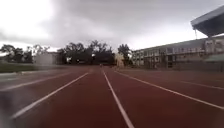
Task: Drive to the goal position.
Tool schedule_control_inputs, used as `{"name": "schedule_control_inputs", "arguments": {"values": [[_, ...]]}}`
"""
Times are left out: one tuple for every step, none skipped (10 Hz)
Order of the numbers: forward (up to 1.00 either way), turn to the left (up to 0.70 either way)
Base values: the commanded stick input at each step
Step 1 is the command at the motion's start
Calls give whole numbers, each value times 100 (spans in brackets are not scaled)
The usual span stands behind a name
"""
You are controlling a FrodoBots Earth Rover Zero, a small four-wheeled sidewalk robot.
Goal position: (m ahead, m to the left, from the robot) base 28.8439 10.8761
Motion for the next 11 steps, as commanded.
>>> {"name": "schedule_control_inputs", "arguments": {"values": [[45,0],[45,0],[45,0],[45,0],[45,0],[45,0],[45,0],[45,0],[45,0],[45,0],[45,0]]}}
